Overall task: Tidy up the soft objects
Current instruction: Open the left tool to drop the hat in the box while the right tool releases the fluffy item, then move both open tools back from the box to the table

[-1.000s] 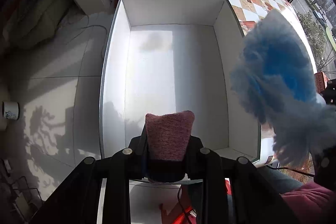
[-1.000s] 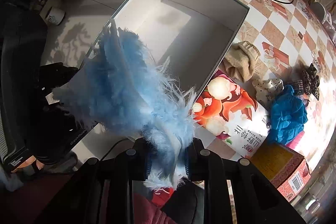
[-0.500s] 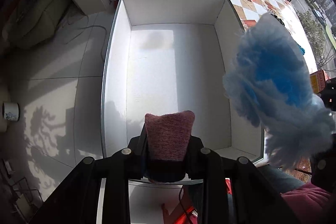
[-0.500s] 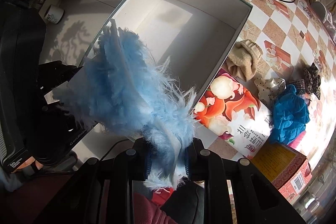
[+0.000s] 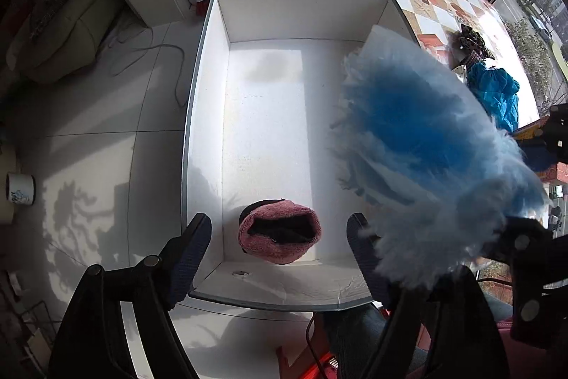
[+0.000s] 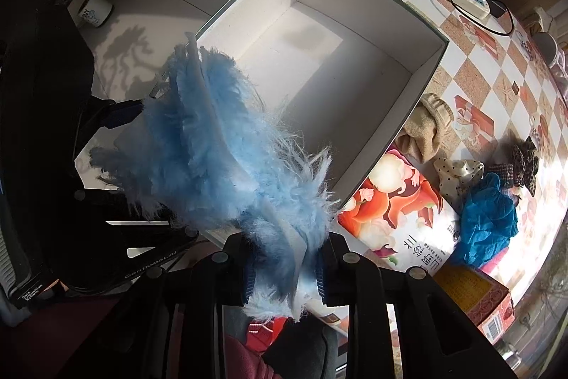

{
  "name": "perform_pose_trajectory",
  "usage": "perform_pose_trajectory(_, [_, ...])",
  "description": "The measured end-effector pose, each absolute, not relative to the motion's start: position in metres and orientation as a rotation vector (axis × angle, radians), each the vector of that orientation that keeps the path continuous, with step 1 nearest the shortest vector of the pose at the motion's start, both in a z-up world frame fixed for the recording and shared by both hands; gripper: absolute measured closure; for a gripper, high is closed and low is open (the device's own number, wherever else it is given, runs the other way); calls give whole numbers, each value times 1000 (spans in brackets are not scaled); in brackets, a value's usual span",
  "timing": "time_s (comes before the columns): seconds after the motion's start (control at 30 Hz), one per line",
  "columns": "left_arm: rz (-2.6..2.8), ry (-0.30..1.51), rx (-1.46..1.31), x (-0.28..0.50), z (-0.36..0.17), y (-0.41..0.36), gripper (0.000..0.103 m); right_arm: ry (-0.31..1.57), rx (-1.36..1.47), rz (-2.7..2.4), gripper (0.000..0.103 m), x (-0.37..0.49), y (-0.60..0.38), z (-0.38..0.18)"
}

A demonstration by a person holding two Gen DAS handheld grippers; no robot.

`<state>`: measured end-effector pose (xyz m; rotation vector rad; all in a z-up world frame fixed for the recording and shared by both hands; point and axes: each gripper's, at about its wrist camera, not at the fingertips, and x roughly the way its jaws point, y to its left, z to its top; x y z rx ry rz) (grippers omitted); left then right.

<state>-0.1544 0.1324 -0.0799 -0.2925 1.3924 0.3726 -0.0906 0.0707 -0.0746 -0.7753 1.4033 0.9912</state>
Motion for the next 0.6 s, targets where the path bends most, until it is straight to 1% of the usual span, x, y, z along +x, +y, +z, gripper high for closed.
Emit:
perform_pose_trajectory(0.03, [369, 1394, -296, -154, -81, 133, 20, 1391, -775, 991, 42, -91, 71, -73])
perform_pose_trajectory(0.07, [367, 1399, -301, -154, -82, 134, 18, 1374, -775, 987, 38, -90, 71, -70])
perform_pose_trajectory(0.13, [359, 1404, -327, -153, -83, 136, 17, 1363, -777, 982, 38, -89, 73, -69])
perform_pose_trajectory(0.17, [367, 1409, -326, -153, -84, 137, 16, 1357, -779, 970, 29, -88, 73, -69])
perform_pose_trajectory(0.2, [372, 1416, -330, -153, -85, 138, 15, 1347, -780, 954, 15, -86, 73, -69])
perform_pose_trajectory(0.27, [368, 1409, -374, -154, -85, 143, 2, 1341, -765, 933, 2, -81, 70, -67])
perform_pose_trajectory(0.3, [365, 1394, -395, -155, -84, 145, 0, 1340, -756, 925, 2, -79, 69, -66])
perform_pose_trajectory(0.4, [373, 1362, -399, -152, -80, 148, 0, 1326, -765, 887, 2, -74, 68, -65])
perform_pose_trajectory(0.6, [341, 1360, -356, -144, -76, 147, 0, 1329, -720, 844, 2, -63, 63, -62])
